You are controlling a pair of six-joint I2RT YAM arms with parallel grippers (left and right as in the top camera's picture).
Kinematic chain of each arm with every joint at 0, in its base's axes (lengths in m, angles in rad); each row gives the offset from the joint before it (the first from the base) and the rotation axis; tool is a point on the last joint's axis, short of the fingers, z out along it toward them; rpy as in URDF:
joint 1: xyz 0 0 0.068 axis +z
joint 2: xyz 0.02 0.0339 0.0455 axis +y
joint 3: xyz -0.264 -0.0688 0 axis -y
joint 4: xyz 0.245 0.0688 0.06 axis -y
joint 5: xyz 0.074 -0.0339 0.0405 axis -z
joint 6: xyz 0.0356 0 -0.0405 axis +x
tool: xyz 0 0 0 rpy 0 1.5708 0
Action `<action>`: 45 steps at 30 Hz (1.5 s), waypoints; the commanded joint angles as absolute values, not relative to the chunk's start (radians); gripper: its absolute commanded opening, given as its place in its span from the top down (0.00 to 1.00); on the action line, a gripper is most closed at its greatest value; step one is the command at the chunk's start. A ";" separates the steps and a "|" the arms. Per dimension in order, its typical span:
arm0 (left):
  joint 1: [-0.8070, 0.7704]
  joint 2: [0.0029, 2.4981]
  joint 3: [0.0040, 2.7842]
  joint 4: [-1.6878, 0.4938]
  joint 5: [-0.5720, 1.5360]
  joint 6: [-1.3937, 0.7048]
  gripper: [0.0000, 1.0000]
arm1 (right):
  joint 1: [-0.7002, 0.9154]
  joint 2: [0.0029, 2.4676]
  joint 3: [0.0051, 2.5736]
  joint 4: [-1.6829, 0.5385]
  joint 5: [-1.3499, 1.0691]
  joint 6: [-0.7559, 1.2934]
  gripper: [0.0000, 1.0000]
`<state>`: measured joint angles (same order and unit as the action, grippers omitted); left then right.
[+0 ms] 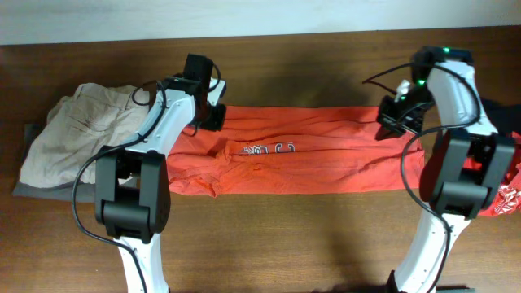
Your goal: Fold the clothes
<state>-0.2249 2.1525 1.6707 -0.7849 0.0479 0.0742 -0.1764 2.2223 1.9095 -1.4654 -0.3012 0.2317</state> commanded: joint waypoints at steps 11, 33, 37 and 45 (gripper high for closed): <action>-0.220 2.302 1.687 -0.719 0.028 0.175 0.93 | 0.035 2.204 1.540 -1.200 -0.245 0.226 0.96; -0.197 2.348 1.863 -0.878 -0.023 0.184 0.67 | -0.119 2.132 1.419 -1.074 -0.331 0.105 0.83; -0.205 2.342 2.043 -1.027 -0.023 0.171 0.66 | -0.118 2.050 1.443 -1.079 -0.464 0.013 0.75; -0.197 2.334 2.550 -1.323 -0.023 0.128 0.60 | -0.125 1.814 1.528 -1.079 -0.469 -0.022 0.24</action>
<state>-0.2050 2.3508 2.3833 -1.2640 -0.0132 0.1520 -0.1135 1.9247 1.4624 -1.0798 -0.4568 0.0174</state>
